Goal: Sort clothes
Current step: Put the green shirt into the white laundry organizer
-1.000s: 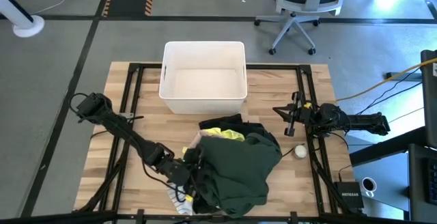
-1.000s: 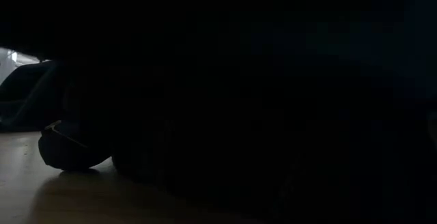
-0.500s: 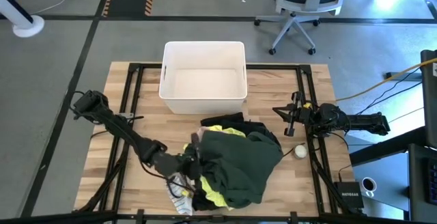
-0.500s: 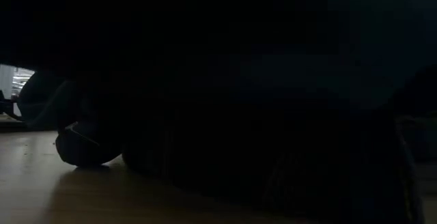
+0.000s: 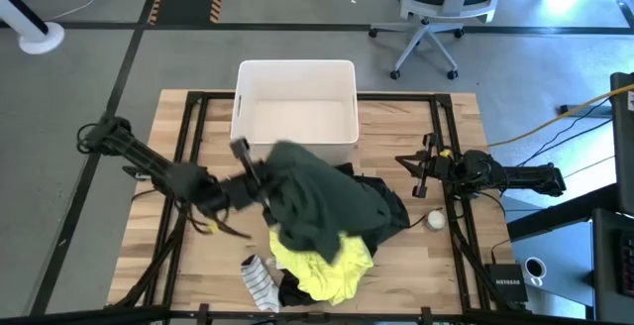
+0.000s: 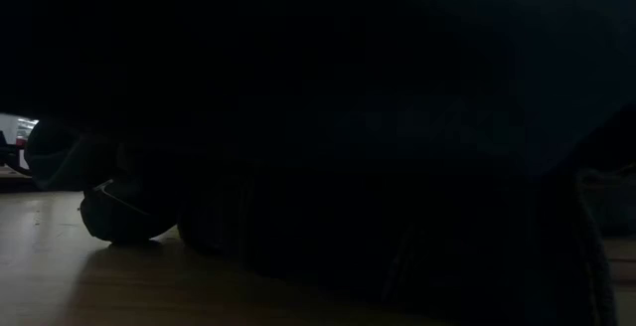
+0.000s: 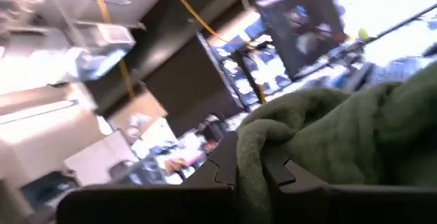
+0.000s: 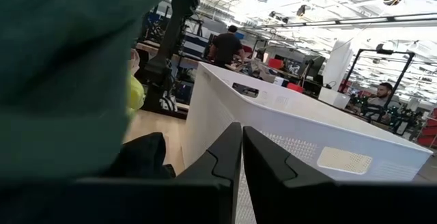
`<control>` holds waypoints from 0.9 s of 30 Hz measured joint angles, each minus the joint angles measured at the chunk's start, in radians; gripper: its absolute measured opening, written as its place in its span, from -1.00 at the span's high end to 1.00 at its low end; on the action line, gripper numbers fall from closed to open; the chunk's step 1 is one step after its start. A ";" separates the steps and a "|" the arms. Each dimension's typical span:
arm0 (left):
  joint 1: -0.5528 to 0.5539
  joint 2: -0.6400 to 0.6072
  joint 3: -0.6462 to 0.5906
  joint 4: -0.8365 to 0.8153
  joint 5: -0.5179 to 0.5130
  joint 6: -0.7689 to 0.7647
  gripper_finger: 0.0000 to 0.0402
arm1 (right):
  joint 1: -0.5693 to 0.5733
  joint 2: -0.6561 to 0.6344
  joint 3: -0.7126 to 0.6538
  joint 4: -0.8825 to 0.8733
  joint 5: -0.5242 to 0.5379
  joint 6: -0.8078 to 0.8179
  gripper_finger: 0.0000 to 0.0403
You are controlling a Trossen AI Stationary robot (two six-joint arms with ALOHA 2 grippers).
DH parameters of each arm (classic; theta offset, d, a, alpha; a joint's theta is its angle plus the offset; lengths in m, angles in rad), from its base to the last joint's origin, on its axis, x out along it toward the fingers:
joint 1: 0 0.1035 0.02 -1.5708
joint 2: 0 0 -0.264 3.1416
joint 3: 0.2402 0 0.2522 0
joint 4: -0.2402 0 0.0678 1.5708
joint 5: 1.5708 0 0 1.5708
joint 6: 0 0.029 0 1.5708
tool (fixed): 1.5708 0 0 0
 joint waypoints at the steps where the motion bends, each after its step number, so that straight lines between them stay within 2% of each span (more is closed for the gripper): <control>1: 0.018 -0.020 0.002 -0.001 0.007 0.008 0.98 | 0.000 0.000 0.000 -0.001 0.000 0.000 0.84; 6: 0.119 -0.095 0.035 0.000 0.051 0.015 0.97 | 0.000 0.000 0.000 -0.002 0.000 0.001 0.84; 12: 0.249 -0.144 0.087 0.000 0.207 0.002 0.97 | 0.000 0.000 0.000 -0.016 0.000 0.019 0.84; 16: 0.339 -0.146 0.128 0.001 0.227 0.003 0.98 | 0.000 0.000 0.000 0.008 0.007 0.000 0.84; 21: 0.471 -0.145 0.137 -0.005 0.299 -0.054 0.97 | 0.000 0.000 0.000 0.056 0.035 -0.049 0.84; 27: 0.623 -0.118 0.137 -0.018 0.301 -0.092 0.96 | 0.000 0.000 0.000 0.061 0.033 -0.052 0.84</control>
